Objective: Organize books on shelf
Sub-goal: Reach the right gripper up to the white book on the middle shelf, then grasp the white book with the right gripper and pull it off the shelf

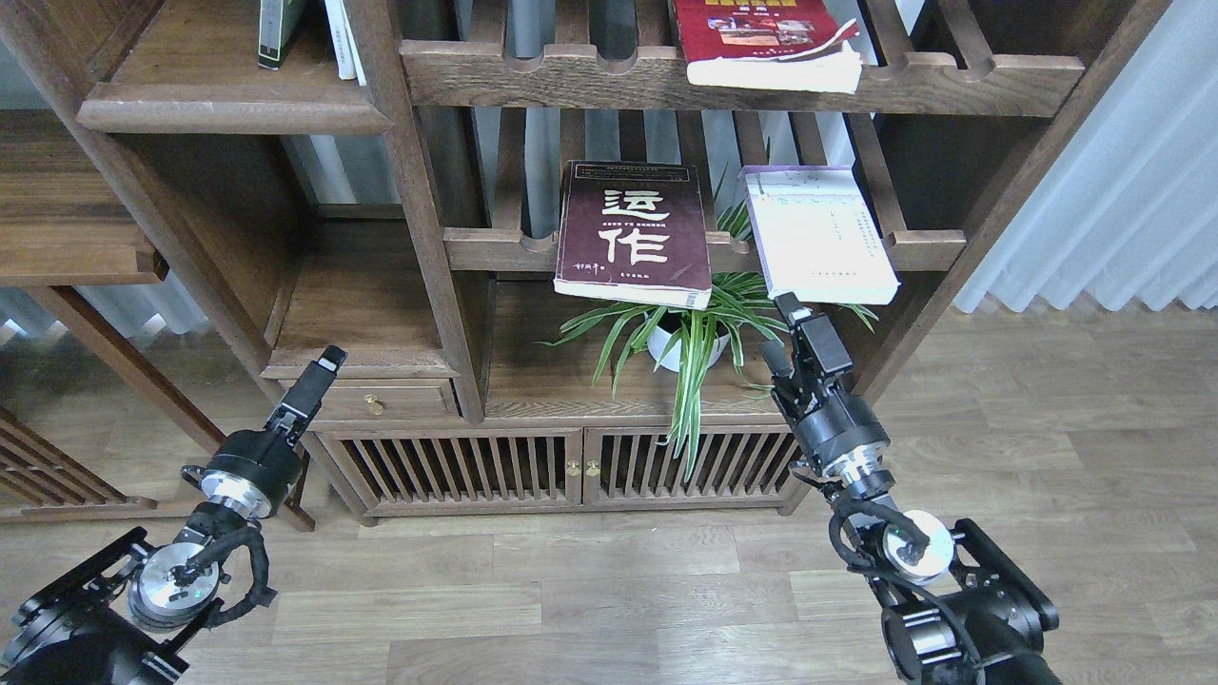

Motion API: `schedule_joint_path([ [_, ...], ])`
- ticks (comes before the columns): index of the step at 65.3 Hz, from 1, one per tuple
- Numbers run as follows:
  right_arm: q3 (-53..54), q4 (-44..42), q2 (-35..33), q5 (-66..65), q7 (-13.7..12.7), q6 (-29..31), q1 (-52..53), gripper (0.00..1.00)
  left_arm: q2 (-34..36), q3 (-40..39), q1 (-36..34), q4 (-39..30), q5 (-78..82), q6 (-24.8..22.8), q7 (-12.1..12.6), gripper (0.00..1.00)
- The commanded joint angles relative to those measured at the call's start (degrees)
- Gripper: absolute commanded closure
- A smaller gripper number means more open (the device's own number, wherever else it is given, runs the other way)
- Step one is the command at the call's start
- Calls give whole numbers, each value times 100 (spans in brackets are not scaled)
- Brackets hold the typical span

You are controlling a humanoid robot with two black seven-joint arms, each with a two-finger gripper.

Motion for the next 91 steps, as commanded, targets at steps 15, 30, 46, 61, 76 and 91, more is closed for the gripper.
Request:
schedule_joint_path([
  [15, 15, -725, 5, 540, 9, -570, 764, 1, 85, -127, 0, -11, -1, 0, 0, 0],
  [30, 349, -963, -48, 813, 123, -1097, 967, 10, 85, -144, 0, -11, -1, 0, 0, 0],
  [46, 718, -963, -13, 839, 132, -1256, 967, 26, 85, -144, 0, -11, -1, 0, 0, 0],
  [61, 718, -936, 5, 980, 140, -1203, 967, 52, 94, -153, 0, -20, -1, 0, -9, 0],
  [76, 727, -919, 40, 1024, 290, -984, 967, 90, 147, -188, 61, -38, -9, 0, -9, 0],
  [91, 718, -734, 40, 1103, 307, -588, 888, 95, 138, -197, 79, -38, -1, 0, -9, 0],
])
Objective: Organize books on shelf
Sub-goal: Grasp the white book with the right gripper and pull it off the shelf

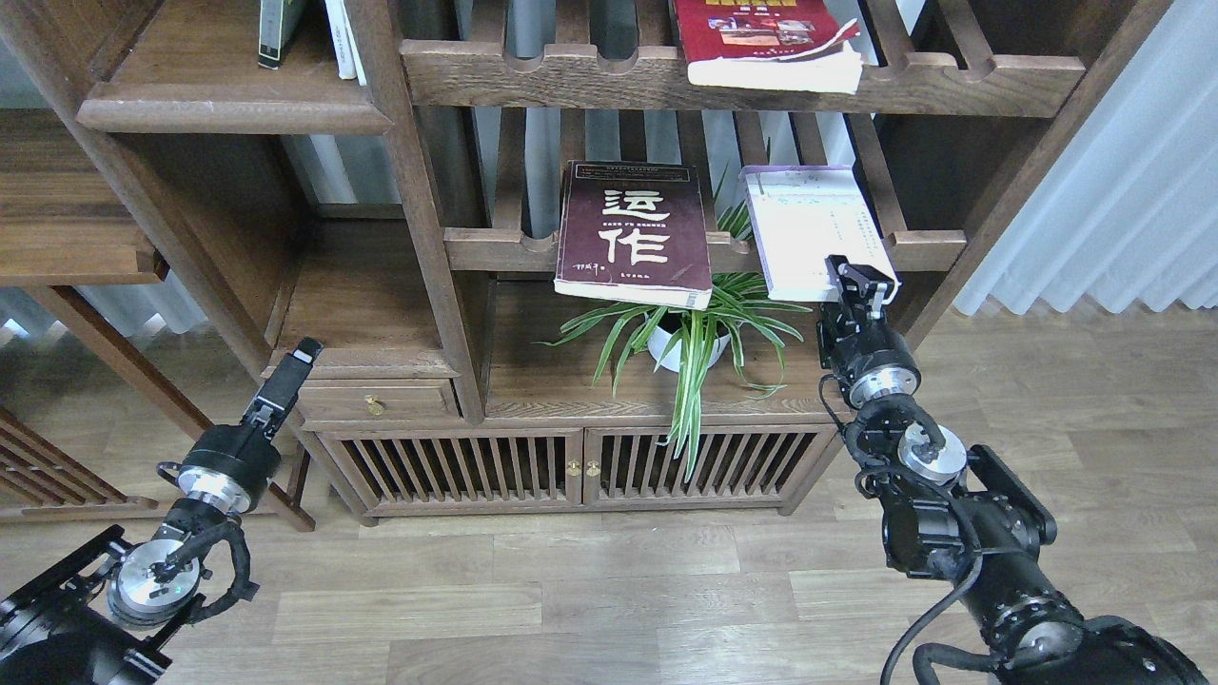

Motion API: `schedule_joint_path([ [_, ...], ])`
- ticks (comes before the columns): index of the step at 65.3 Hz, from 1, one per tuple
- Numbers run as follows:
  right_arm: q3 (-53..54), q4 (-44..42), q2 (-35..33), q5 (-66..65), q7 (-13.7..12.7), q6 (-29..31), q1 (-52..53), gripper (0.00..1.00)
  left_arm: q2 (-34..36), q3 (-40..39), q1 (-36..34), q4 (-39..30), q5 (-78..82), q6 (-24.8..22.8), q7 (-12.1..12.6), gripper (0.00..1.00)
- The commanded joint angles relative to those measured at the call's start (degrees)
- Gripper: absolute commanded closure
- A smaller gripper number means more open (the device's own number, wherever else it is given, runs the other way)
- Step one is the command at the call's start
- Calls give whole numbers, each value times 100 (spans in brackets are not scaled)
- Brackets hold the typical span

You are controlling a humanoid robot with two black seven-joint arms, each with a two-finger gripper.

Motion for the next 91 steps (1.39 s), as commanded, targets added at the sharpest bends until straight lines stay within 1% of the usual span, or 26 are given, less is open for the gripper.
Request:
schedule_joint_path([
  [1, -4, 271, -1, 72, -8, 234, -126, 95, -8, -6, 14, 1, 5, 0, 4, 0],
  [5, -4, 544, -1, 186, -17, 331, -293, 95, -8, -6, 14, 1, 5, 0, 4, 0],
  [16, -12, 2124, -53, 678, -26, 375, -1224, 95, -8, 3, 14, 27, -3, 0, 4, 0],
  [22, 14, 2758, -88, 819, -26, 428, -1778, 95, -8, 3, 23, 27, 5, 0, 4, 0],
  [32, 58, 3453, -115, 846, -96, 867, -2807, 95, -43, 38, 14, 45, 5, 0, 12, 0],
  [33, 23, 3627, -141, 846, -105, 1039, -3199, 95, -70, 38, 23, 54, 5, 0, 12, 0],
  [43, -21, 3761, -211, 854, -166, 1039, -3844, 95, -158, 135, 32, 62, 5, 0, 21, 0],
  [52, -39, 3779, -308, 854, -210, 1039, -4257, 95, -219, 442, 14, 62, 5, 0, 39, 0],
  [62, -153, 3779, -361, 854, -430, 1039, -4618, 95, -307, 767, 6, 62, -3, 0, 39, 0],
  [65, -363, 3779, -387, 846, -544, 1039, -4758, 95, -360, 820, 6, 62, -3, 0, 39, 0],
  [71, -820, 3770, -457, 811, -684, 1039, -4899, 95, -456, 899, 14, 54, -3, 0, 47, 0],
  [77, -1321, 3743, -537, 758, -694, 1039, -4908, 95, -571, 996, -38, 10, -12, 0, 39, 0],
  [82, -1585, 3726, -519, 705, -694, 1039, -4899, 95, -632, 1084, -38, -253, -47, 0, 48, 0],
  [84, -1726, 3682, -484, 591, -755, 1039, -4899, 95, -597, 1303, -21, -604, -144, 0, 118, 0],
  [86, -1726, 3664, -484, 556, -790, 1039, -4899, 95, -588, 1365, -12, -702, -223, 0, 153, 0],
  [89, -1735, 3603, -458, 477, -922, 1039, -4908, 94, -588, 1514, -3, -878, -477, 0, 285, 0],
  [91, -1744, 3533, -423, 433, -1036, 1039, -4908, 94, -588, 1620, -3, -1018, -680, 0, 416, 0],
])
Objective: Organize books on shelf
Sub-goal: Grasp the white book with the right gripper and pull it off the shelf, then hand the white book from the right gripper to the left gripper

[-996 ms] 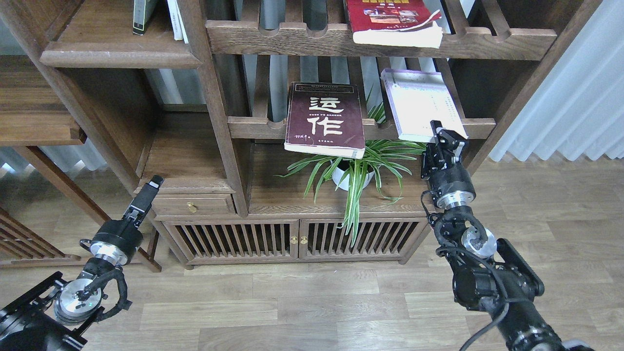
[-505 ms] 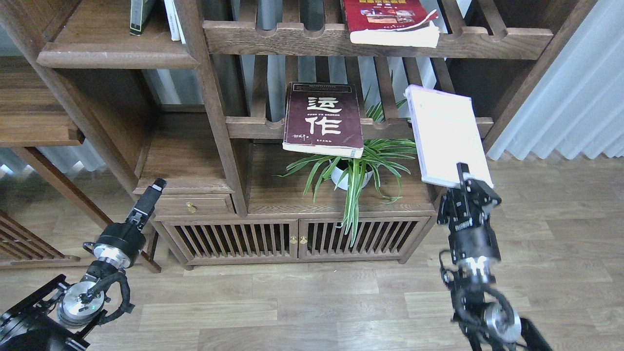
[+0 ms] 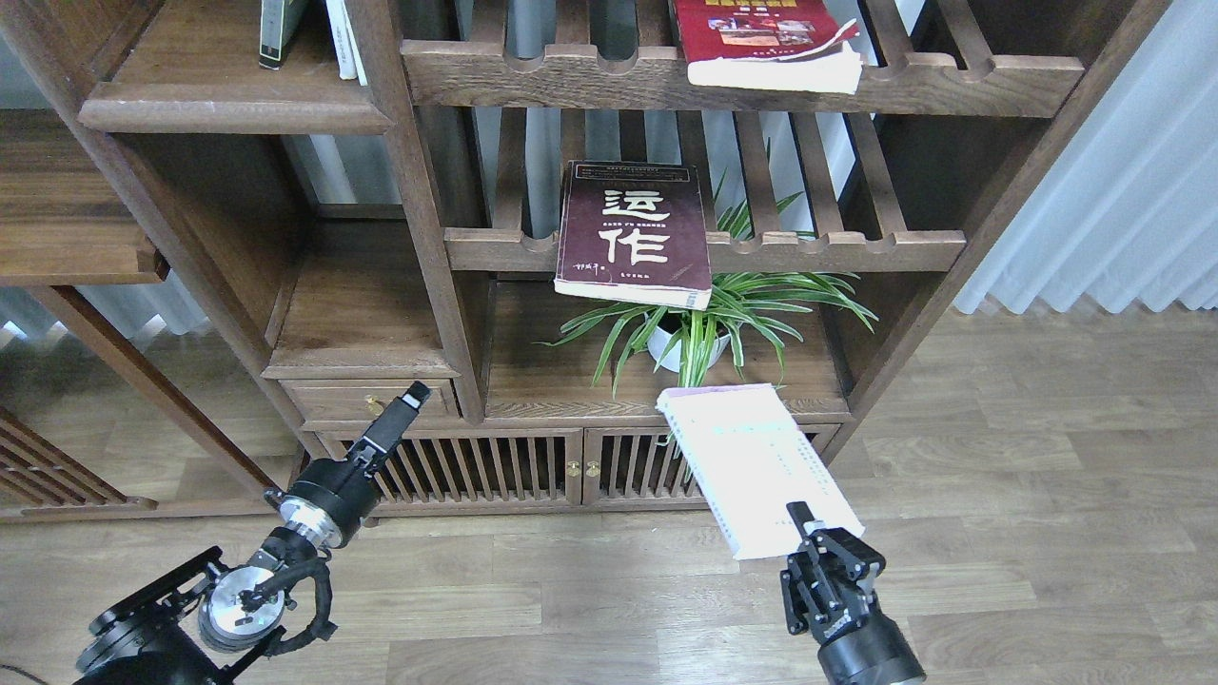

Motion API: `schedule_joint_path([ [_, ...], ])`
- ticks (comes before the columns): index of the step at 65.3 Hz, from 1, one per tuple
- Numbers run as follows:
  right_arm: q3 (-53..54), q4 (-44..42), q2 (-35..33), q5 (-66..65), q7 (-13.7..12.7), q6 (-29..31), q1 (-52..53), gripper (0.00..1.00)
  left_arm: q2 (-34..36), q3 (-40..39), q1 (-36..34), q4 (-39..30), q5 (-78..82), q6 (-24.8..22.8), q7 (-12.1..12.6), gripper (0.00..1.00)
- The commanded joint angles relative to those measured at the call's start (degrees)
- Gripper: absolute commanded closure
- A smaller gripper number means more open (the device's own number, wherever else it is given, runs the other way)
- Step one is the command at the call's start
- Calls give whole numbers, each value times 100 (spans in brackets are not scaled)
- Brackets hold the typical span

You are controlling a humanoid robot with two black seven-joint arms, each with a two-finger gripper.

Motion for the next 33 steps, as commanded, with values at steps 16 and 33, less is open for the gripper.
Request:
schedule_joint_path([
  [16, -376, -485, 395, -252, -621, -2, 171, 92, -11, 1176, 18, -1006, -1379, 0, 2399, 1],
  [33, -271, -749, 474, -234, -577, -2, 461, 92, 112, 350, 35, -795, -1388, 0, 3165, 0],
])
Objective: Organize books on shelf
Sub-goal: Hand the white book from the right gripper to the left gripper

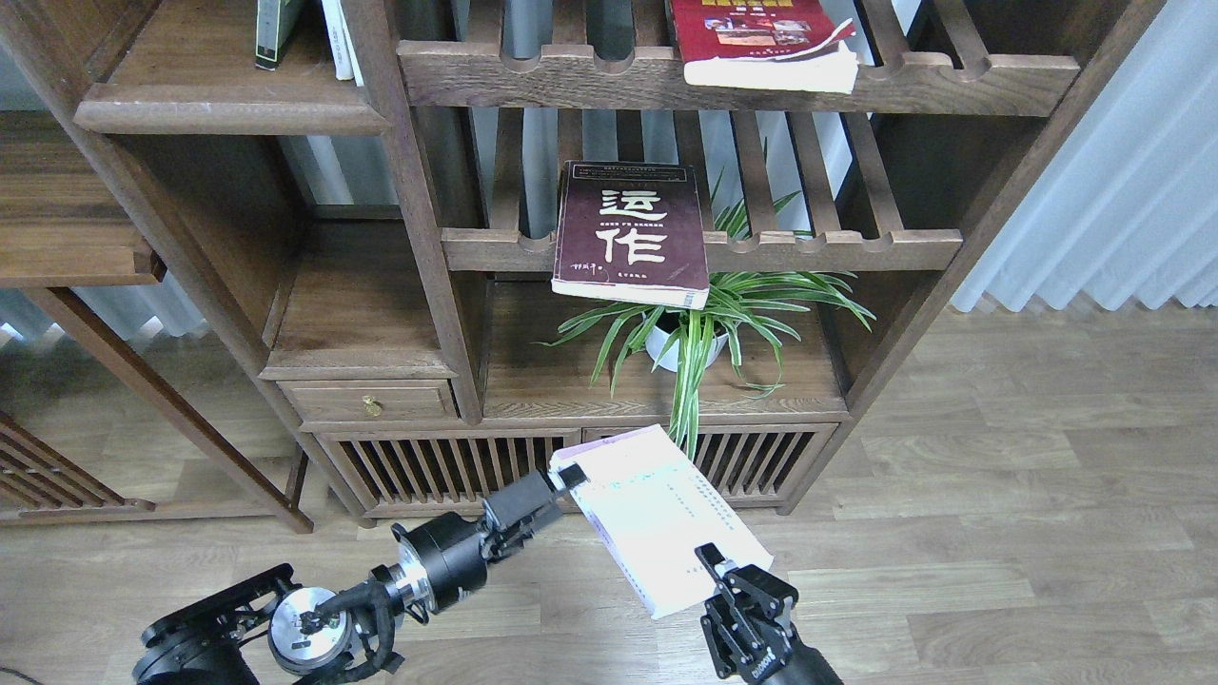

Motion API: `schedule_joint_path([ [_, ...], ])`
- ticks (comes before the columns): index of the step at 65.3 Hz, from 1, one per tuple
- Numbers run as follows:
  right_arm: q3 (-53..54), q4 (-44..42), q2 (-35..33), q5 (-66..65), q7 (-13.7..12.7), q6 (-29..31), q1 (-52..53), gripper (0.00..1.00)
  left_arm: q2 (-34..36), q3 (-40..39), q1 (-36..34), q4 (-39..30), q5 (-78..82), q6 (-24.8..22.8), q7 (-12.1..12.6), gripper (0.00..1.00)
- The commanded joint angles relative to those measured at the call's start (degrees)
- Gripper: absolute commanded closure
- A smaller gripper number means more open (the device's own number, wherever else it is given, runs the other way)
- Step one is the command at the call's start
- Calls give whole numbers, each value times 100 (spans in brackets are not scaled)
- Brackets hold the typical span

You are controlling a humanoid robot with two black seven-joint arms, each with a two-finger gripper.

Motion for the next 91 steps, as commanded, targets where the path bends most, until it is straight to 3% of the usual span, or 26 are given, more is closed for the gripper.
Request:
schedule_joint_path([
  [1, 94, -189, -19, 35, 50, -1, 209, 92, 131, -582, -57, 78, -9, 0, 65, 0],
  [33, 15, -225, 69, 9, 15, -1, 341, 92, 237, -504, 31, -1, -62, 0, 48, 0],
  [53, 6, -199, 69, 0, -3, -1, 341, 92, -88, -521, 75, 131, -79, 0, -102, 0],
  [70, -222, -199, 69, -17, -3, -1, 333, 92, -650, -697, 145, 641, -79, 0, -119, 0],
  [91, -284, -199, 69, -52, -3, -1, 324, 92, -756, -706, 163, 720, -79, 0, -111, 0],
])
